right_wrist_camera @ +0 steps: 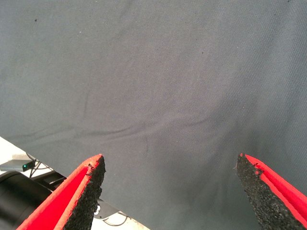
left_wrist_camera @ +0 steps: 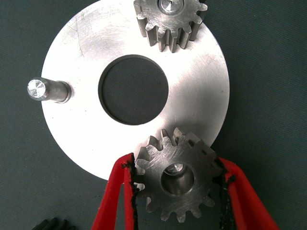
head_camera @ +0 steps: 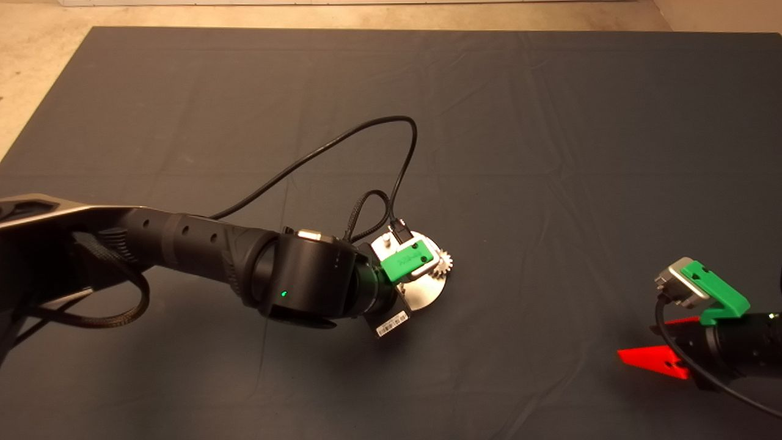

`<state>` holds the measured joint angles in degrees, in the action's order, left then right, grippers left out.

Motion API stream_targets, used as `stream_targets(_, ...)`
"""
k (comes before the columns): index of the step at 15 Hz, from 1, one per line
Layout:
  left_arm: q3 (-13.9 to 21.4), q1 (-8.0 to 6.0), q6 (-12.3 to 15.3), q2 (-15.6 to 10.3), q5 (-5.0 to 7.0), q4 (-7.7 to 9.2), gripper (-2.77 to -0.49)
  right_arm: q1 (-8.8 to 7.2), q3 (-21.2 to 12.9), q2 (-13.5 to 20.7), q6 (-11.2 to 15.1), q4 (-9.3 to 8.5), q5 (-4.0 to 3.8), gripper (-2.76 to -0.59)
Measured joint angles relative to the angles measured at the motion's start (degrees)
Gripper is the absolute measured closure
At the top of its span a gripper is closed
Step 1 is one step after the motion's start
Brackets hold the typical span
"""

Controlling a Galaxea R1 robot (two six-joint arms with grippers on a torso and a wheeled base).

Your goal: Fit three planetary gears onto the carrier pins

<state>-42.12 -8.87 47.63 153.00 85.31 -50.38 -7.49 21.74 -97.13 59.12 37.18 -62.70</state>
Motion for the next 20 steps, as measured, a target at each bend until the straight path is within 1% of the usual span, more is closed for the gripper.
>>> stream_targets(4,0.00,0.00,0.00,-0.17,-0.33,0.00,-0.72,0.00,0.00,-0.05,0.00,0.00,0.00,-2.02)
stream_targets(8,-0.10,0.30,0.00,-0.17,-0.26,-0.05,-0.72,0.00,0.00,-0.16,0.00,0.00,0.00,-2.02)
stream_targets(20,-0.16,0.30,0.05,-0.17,-0.30,-0.05,-0.74,0.00,0.00,-0.16,0.00,0.00,0.00,-2.02)
